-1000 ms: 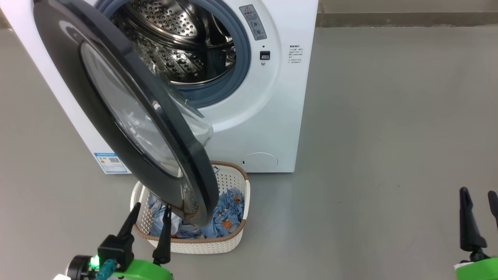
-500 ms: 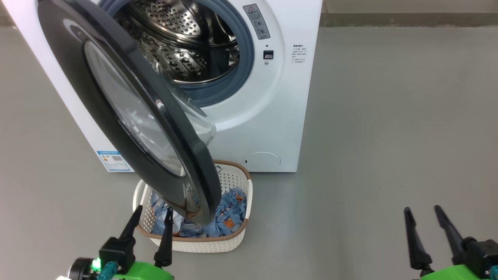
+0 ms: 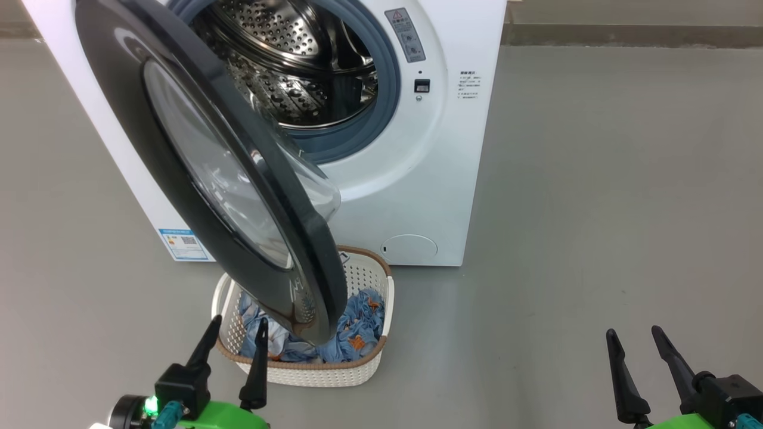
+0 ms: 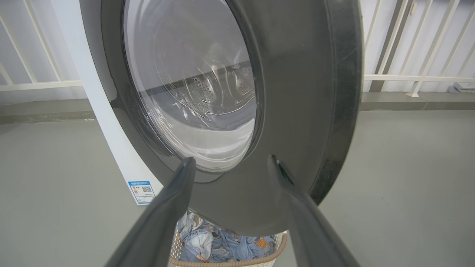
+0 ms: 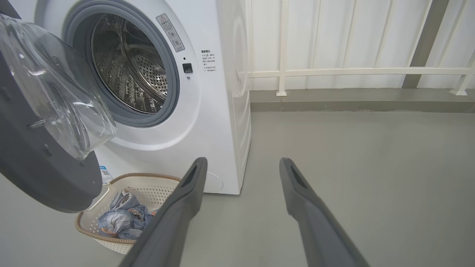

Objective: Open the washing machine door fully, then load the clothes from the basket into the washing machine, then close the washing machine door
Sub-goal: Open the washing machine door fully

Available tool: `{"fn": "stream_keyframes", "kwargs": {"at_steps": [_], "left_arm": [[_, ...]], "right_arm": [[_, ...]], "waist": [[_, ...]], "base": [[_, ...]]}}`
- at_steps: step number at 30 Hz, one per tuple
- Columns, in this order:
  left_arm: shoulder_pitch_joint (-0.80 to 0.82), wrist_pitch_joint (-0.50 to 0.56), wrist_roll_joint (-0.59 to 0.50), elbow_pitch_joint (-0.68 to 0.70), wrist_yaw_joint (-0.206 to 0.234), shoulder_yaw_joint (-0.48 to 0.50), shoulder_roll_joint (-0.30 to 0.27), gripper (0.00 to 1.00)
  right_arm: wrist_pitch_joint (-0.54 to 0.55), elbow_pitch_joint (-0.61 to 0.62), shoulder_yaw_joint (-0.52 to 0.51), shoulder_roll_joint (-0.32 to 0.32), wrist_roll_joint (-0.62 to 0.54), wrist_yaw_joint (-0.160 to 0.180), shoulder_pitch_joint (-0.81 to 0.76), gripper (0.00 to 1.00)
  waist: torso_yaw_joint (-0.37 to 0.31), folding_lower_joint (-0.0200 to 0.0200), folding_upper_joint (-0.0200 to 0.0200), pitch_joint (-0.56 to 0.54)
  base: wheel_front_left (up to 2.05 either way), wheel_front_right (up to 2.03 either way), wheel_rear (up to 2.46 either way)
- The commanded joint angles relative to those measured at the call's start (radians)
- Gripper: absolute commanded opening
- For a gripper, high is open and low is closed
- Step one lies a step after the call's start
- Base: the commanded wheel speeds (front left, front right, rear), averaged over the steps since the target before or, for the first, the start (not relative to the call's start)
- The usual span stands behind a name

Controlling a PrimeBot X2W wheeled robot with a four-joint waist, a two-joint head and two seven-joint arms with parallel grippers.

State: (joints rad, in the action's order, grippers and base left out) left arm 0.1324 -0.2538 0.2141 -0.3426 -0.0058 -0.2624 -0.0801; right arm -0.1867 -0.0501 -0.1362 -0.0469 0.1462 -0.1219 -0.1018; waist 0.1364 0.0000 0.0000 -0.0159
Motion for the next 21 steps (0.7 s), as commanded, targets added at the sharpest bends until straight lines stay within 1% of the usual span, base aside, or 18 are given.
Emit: {"fn": "stream_keyframes", "kwargs": {"at_steps": [1,16,17,18,19,20,21], "left_arm": [[0.03,-0.008,0.002,0.018,-0.002,0.029,-0.01,1.0],[0.028,-0.008,-0.001,0.016,-0.001,0.03,-0.008,1.0],[0.028,-0.008,-0.001,0.016,-0.002,0.029,-0.008,0.92],[0.028,-0.008,-0.001,0.015,-0.002,0.029,-0.009,0.47],[0.028,-0.008,0.0,0.015,-0.002,0.03,-0.009,0.17],[0.028,-0.008,0.0,0.014,-0.002,0.03,-0.009,0.0],[0.028,-0.008,-0.001,0.013,-0.002,0.029,-0.009,0.0]], "right_arm": [[-0.005,0.02,0.028,-0.007,-0.013,-0.009,0.012,1.0],[-0.015,0.004,0.029,-0.004,-0.022,-0.009,0.011,1.0],[-0.015,0.003,0.029,-0.004,-0.022,-0.009,0.01,1.0],[-0.016,0.003,0.029,-0.004,-0.023,-0.009,0.01,1.0],[-0.016,0.002,0.03,-0.004,-0.023,-0.009,0.011,1.0],[-0.016,0.001,0.03,-0.004,-0.023,-0.009,0.011,1.0],[-0.016,0.001,0.031,-0.004,-0.023,-0.009,0.011,1.0]], "waist": [[0.002,0.0,0.0,-0.001],[0.0,0.0,0.0,-0.003],[-0.001,0.0,0.0,-0.003],[-0.002,0.0,0.0,-0.003],[-0.003,0.0,0.0,-0.003],[-0.004,0.0,0.0,-0.003],[-0.005,0.0,0.0,-0.003]], "base": [[0.0,0.0,0.0],[0.0,0.0,0.0],[0.0,0.0,0.0],[0.0,0.0,0.0],[0.0,0.0,0.0],[0.0,0.0,0.0],[0.0,0.0,0.0]]}}
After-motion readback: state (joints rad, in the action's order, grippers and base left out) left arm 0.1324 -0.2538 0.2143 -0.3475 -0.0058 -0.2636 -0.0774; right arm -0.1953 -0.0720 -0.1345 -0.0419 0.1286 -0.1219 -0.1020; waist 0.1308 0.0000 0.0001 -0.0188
